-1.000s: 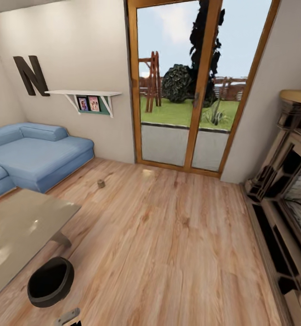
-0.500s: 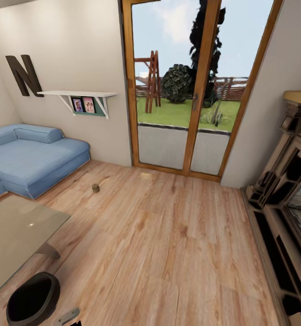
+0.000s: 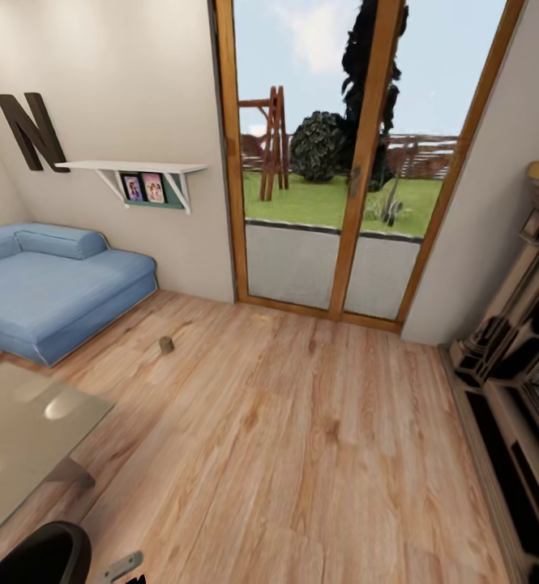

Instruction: Place each of the two pumpkins and all three candles from the living room inside a cabinet in the living room (use any cabinet), then make sure every cabinet is closed, and position the cauldron so it is next to a table in the living room.

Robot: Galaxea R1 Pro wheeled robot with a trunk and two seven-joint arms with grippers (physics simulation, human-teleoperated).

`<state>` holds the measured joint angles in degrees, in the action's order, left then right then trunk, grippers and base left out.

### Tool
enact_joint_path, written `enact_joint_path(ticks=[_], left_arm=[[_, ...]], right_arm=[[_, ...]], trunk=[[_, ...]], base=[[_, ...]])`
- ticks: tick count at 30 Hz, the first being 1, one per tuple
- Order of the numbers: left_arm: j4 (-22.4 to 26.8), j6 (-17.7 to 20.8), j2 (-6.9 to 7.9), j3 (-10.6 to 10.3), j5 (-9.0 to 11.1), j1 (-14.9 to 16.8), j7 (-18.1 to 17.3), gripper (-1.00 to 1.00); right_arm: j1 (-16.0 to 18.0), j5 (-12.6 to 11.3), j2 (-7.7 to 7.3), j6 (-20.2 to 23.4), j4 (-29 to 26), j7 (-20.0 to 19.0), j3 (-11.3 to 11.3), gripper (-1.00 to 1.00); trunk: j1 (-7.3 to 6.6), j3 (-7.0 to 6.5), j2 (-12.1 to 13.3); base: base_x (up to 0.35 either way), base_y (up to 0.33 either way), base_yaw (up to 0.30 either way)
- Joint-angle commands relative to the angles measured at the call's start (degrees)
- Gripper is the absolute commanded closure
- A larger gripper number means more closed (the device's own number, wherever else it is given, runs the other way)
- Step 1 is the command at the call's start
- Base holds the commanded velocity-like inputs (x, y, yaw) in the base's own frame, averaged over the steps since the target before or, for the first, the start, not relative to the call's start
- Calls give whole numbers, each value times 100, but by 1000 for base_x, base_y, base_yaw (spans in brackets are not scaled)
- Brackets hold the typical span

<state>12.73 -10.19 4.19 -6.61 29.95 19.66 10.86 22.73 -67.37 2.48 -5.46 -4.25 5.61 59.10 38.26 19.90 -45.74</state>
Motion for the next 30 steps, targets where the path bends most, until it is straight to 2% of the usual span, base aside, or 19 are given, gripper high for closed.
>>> enact_joint_path(ticks=[1,18,30], left_arm=[[1,-16,3,-50,37,3,30,-100],[1,-17,3,-49,37,3,30,-100],[1,-18,3,-50,37,-1,30,-100]], right_arm=[[3,-48,1,-14,-5,28,49,-100],[2,-48,7,-8,-5,27,49,-100],[3,-48,13,-6,-5,33,49,-100]], trunk=[[4,8,-4],[4,14,-4],[4,53,-4]], base=[[328,0,5],[328,0,3],[329,0,228]])
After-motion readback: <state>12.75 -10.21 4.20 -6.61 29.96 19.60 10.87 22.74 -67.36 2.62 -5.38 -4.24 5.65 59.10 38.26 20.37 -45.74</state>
